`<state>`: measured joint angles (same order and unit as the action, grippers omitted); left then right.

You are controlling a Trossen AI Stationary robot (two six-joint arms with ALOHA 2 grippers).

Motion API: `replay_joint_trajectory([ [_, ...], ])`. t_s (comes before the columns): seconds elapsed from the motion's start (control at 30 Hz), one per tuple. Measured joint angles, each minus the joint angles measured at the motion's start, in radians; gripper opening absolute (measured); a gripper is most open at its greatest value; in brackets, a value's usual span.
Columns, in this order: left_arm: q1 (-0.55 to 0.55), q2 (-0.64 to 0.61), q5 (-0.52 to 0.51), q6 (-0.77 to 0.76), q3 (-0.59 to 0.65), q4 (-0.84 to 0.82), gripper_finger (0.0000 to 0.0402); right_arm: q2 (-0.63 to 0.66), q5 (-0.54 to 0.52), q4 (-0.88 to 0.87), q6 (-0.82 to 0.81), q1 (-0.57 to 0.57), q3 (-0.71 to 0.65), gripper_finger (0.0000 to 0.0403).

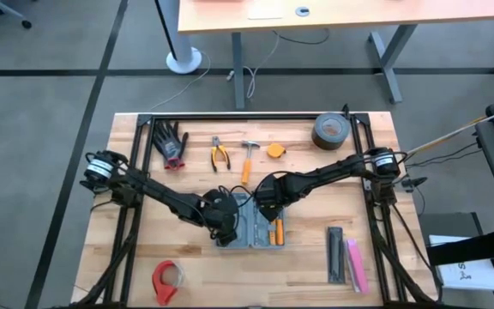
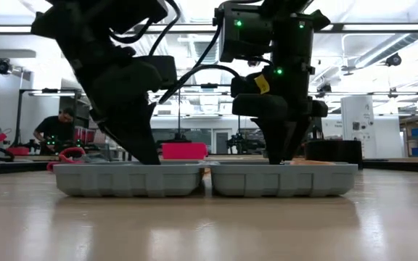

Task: Prefit tool cases
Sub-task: Remove the nut driver from the gray tool box

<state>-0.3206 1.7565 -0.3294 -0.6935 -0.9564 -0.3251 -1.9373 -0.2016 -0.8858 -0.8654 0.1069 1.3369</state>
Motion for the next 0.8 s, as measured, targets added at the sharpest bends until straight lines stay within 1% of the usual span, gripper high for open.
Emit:
replay_joint_trajectory([
  [0.2, -0.001, -0.002, 0.0, -0.019, 0.01, 0.003, 0.0114, 0.0, 0.016, -0.016, -0.007, 0.004, 0.001, 0.0156],
  [0.43, 0.0, -0.003, -0.002, -0.025, 0.016, 0.014, 0.0113, 0.005, 0.034, -0.088, -0.003, 0.004, 0.001, 0.0156],
  [0.63, 0.0, -0.003, -0.003, -0.024, 0.018, 0.029, 0.0104, 0.029, 0.049, -0.112, 0.07, 0.021, 0.041, 0.0148],
  [0.8, 0.0, -0.003, -0.002, -0.024, 0.018, 0.03, 0.0107, 0.037, 0.065, -0.109, 0.156, 0.049, 0.071, 0.0148],
])
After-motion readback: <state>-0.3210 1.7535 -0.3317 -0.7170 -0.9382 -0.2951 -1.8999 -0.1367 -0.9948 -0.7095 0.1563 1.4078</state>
